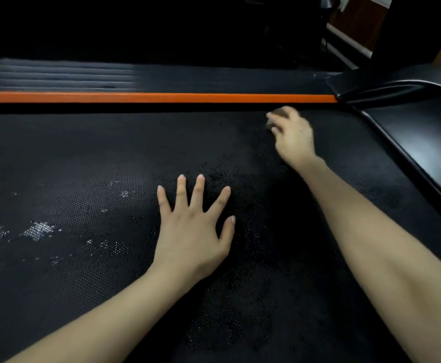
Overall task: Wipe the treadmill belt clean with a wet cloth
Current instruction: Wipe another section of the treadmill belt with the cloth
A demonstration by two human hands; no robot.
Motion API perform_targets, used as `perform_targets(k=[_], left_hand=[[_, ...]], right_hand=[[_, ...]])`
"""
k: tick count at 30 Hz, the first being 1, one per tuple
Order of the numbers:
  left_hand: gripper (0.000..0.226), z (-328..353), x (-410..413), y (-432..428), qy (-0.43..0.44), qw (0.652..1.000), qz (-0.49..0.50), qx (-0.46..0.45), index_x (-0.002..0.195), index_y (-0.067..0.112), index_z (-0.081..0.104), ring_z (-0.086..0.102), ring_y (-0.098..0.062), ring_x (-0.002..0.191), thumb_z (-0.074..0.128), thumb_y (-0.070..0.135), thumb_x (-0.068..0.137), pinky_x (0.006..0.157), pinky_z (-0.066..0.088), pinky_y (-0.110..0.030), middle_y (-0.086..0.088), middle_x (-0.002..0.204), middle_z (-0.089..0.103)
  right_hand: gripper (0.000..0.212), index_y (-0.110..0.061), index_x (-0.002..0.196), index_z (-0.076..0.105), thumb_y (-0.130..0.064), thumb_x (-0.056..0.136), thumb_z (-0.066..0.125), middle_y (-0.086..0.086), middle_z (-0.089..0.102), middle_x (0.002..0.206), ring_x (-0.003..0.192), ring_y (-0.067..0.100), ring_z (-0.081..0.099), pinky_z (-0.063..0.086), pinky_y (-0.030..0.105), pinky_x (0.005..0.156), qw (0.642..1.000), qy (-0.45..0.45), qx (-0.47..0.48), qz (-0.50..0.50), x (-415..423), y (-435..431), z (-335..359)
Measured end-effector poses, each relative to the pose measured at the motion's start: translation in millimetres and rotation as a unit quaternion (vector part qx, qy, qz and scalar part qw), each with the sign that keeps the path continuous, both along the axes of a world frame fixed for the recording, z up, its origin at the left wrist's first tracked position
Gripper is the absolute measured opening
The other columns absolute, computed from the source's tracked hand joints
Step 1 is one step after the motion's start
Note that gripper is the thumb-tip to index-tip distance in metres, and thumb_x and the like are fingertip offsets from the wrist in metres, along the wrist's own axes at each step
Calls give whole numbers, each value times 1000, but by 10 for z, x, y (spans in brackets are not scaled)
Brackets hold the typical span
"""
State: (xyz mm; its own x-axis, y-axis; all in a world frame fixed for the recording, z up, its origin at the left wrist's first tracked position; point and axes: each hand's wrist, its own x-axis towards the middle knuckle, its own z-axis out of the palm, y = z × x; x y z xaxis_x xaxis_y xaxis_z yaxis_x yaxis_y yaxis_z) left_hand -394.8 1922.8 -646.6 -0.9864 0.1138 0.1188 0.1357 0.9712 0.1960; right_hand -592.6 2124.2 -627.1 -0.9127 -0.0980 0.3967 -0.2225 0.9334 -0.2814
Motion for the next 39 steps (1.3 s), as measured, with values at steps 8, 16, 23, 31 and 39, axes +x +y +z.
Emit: perform_targets(k=[8,16,23,31,39], left_hand=[[66,32,25,-1,-18,1000,4,-13,147,43,17,2,-37,145,4,60,85,113,-1,-60,-10,158,14],[63,39,21,-2,-27,999,6,-16,148,43,17,0,-36,145,10,58,87,114,-2,-60,-9,159,12],[56,40,25,-17,-30,999,-4,-16,148,42,16,-2,-36,145,17,56,94,114,-2,-60,-9,159,10],[55,56,15,-4,-24,999,-7,-22,148,39,20,1,-38,144,20,54,95,113,-3,-60,-12,158,13],[54,248,229,-157,-6,998,-26,63,148,33,25,4,-31,146,29,50,97,117,-4,-51,-12,157,17]], right_hand=[[38,-15,121,64,-1,87,55,13,48,137,122,30,47,31,27,103,990,-17,65,123,806,458,41],[34,-12,114,68,-4,83,57,21,54,129,113,42,53,37,46,101,993,8,43,109,1437,-141,-103],[37,-18,119,65,-18,88,45,16,50,136,122,37,47,34,40,106,997,-30,60,43,2196,882,1],[38,-20,122,63,-10,88,51,14,47,139,128,41,39,26,41,108,991,-70,3,118,3038,-85,-91],[40,-17,128,58,-3,91,52,16,40,143,131,36,36,26,36,110,992,-94,-40,-76,3011,646,90]])
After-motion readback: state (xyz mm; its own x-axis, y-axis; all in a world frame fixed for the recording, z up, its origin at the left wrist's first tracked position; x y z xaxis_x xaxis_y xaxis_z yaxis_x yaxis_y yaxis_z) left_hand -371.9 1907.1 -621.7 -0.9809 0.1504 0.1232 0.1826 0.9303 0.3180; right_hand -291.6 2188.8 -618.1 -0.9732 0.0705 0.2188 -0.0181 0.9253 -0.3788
